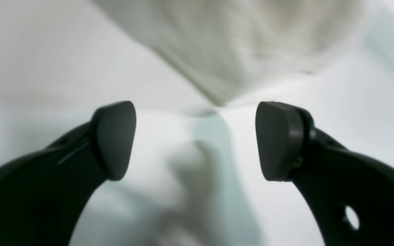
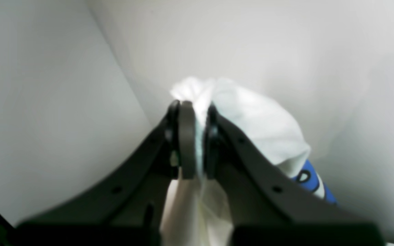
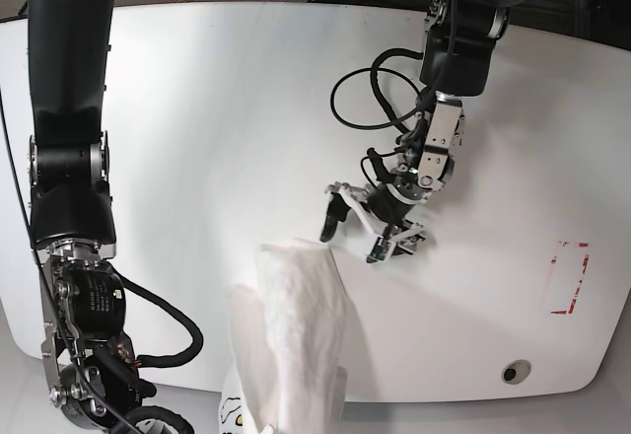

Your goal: Layout the t-shirt on the table in an organized manner, then fold the t-shirt properly

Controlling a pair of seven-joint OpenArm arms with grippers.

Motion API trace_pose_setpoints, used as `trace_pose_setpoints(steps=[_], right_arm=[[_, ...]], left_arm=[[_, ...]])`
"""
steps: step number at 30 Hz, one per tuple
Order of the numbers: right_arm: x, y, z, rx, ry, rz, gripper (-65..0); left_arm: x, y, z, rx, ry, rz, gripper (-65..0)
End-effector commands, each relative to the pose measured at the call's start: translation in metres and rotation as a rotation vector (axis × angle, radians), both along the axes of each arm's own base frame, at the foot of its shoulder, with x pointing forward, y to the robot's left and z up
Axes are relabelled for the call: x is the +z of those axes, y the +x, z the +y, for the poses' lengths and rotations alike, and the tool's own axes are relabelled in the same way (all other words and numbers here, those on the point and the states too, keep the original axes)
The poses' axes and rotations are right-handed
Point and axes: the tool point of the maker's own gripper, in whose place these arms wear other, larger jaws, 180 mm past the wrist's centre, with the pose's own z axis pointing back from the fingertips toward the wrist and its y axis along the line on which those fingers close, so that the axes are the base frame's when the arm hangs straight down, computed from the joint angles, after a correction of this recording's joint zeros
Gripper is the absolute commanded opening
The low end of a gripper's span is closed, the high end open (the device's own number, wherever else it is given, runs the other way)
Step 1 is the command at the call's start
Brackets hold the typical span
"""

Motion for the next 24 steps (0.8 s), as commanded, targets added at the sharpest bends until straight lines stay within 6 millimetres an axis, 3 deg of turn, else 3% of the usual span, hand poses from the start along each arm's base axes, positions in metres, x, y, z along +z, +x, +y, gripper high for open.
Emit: trace_pose_setpoints(steps=[1,9,19,24], right_arm=[[0.034,-0.008,-0.003,-0.004,0.024,-0.092,-65.0],[0.034,-0.009,-0.001,0.0,0.025,-0.091,-65.0],[0.028,-0.009,0.007,0.013,0.004,-0.083,-65.0],[0.023,-0.009,0.013,0.023,-0.013,-0.077,-65.0]], left_arm=[[0.025,0.01,-0.016,-0.027,-0.039,-0.068,-13.2],[0.025,0.005,-0.041,-0.055,-0.065,-0.055,-13.2],[0.022,0.019,-0.049,-0.062,-0.057,-0.024,-13.2],[0.026,0.032,-0.041,-0.014,-0.054,-0.055,-13.2]])
